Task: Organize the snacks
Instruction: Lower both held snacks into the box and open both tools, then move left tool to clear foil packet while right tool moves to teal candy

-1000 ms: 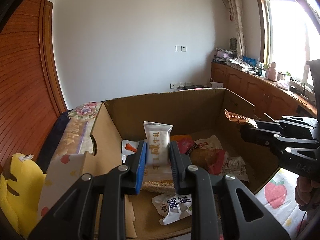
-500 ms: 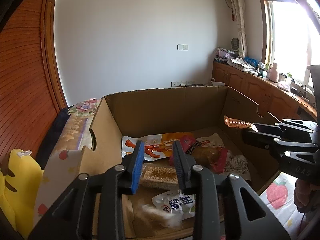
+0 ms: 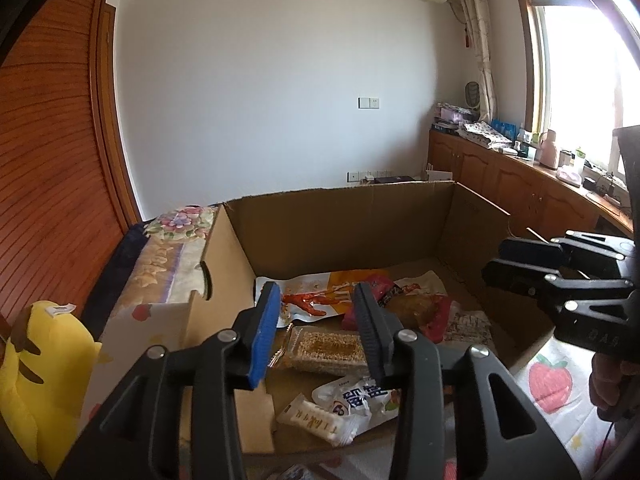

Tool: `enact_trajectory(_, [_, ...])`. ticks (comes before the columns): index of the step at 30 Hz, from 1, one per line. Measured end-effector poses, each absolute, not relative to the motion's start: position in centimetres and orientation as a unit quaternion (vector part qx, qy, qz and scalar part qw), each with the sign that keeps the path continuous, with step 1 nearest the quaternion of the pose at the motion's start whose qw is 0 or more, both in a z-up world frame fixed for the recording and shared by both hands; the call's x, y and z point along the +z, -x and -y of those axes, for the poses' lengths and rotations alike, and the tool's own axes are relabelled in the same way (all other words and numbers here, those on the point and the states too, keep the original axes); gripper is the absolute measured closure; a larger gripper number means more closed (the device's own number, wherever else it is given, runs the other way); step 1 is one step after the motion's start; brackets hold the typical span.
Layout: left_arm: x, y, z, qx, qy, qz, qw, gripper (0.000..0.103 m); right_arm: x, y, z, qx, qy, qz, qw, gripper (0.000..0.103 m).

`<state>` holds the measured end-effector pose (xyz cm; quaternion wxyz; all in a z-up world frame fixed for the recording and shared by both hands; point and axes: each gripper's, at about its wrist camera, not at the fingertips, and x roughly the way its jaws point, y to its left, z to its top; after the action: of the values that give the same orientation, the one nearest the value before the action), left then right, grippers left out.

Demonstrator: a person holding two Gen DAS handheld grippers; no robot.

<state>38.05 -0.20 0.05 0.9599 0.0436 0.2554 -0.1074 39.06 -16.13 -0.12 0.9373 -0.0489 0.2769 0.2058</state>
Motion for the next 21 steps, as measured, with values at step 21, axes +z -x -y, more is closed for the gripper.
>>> enact_trajectory(21, [1.0,-29.2,-2.4,-0.090,-0.048,-0.254,0.962,0.054,3.5,-30.0,16.7,0.210,0.061,-0.264,0.939,0.049])
